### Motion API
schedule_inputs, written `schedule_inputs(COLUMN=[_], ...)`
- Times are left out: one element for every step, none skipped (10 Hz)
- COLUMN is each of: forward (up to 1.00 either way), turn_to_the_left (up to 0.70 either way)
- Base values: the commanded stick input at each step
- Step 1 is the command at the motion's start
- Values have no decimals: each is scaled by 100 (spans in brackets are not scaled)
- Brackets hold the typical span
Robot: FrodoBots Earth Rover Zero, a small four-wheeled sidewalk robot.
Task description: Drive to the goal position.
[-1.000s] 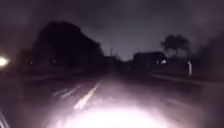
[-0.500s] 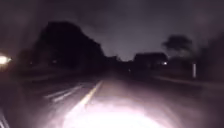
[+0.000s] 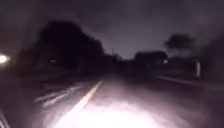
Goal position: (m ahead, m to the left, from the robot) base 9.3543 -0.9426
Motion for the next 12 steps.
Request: schedule_inputs(forward=[70,70,70,70,70,70,70,70,70,70,70,70], turn_to_the_left=[0,0,0,0,0,0,0,0,0,0,0,0])
